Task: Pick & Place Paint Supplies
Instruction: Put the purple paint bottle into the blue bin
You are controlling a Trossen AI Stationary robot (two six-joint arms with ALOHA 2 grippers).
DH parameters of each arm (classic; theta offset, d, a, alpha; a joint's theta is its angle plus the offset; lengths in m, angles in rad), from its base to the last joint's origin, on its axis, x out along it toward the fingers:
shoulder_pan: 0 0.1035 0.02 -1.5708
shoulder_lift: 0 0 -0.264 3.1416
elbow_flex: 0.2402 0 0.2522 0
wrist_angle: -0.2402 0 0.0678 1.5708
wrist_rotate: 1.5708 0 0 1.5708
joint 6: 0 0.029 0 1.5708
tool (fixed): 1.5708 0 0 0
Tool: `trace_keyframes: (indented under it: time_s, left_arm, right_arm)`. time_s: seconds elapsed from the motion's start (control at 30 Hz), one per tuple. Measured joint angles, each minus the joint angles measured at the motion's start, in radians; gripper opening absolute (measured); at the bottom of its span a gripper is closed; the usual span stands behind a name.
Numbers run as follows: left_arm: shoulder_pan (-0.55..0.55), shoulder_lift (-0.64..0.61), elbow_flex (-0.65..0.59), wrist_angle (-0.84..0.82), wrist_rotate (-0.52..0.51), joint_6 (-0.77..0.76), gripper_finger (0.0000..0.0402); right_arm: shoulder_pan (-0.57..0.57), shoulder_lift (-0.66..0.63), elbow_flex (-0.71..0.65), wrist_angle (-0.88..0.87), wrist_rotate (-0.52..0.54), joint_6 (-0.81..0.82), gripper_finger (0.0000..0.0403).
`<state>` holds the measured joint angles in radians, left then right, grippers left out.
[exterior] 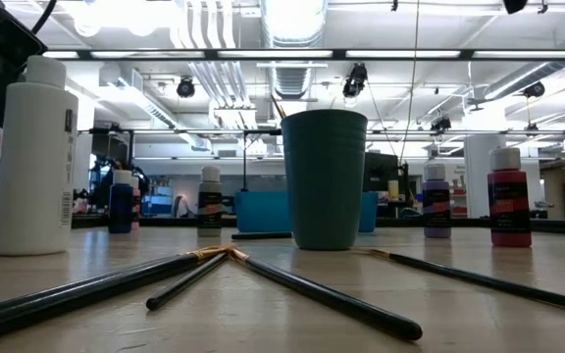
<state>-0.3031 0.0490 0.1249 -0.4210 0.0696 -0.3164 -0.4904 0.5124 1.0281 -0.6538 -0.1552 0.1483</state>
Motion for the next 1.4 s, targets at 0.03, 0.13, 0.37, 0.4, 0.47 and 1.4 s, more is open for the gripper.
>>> trace_keyframes:
  time_s: [0.03, 0.13, 0.37, 0.4, 0.47, 1.4]
  left_arm:
    - [0.000, 0.000, 0.000, 0.000, 0.000, 0.000, 0.0026]
    - [0.000, 0.000, 0.000, 0.001, -0.053, 0.029, 0.0026]
    - [0.000, 0.000, -0.001, 0.020, -0.291, 0.077, 0.0026]
    - [0.000, 0.000, -0.002, 0.034, -0.300, 0.078, 0.0026]
    - [0.000, 0.000, -0.003, 0.071, -0.306, 0.079, 0.0026]
    - [0.000, 0.000, 0.118, 0.403, -0.290, 0.019, 0.0051]
  right_arm:
    - [0.000, -0.014, -0.014, -0.001, 0.004, 0.012, 0.0008]
    - [0.000, -0.046, -0.069, -0.002, 0.025, 0.076, 0.0008]
    - [0.000, -0.061, -0.128, 0.032, 0.050, 0.095, 0.0008]
    - [0.000, -0.061, -0.132, 0.049, 0.051, 0.108, 0.0008]
    - [0.000, -0.059, -0.136, 0.073, 0.051, 0.129, 0.0008]
    - [0.000, -0.052, -0.135, 0.121, 0.012, 0.180, 0.0008]
